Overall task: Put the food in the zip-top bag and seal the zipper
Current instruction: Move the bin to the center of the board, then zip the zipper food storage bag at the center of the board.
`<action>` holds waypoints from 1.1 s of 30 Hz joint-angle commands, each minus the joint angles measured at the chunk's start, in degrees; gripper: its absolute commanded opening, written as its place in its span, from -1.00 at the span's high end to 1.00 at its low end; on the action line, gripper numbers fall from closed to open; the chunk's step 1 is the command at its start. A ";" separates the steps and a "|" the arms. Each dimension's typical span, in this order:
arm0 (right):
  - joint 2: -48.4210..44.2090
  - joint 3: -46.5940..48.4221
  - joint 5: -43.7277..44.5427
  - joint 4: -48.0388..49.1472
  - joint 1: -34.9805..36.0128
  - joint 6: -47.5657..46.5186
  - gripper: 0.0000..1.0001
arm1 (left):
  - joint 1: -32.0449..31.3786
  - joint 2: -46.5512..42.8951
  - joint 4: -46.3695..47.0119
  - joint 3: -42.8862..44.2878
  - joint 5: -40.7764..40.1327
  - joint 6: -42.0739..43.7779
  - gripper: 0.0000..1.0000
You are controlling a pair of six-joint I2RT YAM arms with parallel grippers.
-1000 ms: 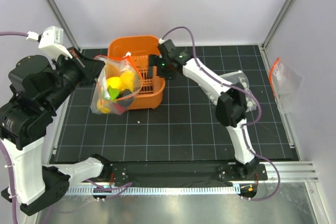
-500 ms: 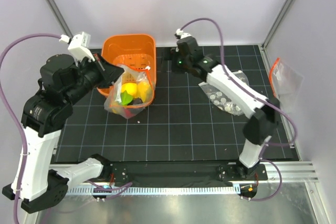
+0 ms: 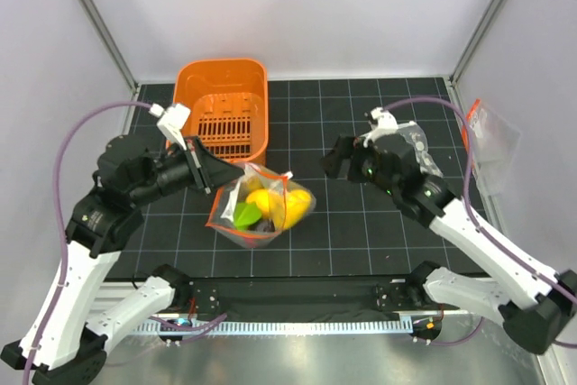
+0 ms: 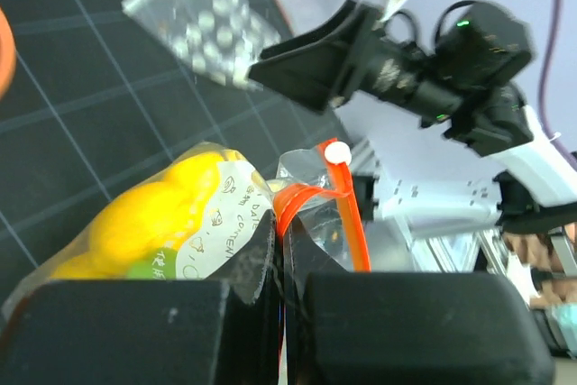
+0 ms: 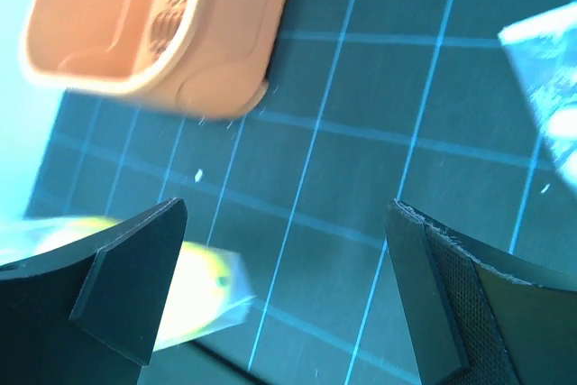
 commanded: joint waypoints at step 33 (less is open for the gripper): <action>-12.60 -28.96 -28.02 29.13 17.19 -18.26 -0.02 | 0.20 1.64 -4.97 -22.58 3.22 15.82 1.00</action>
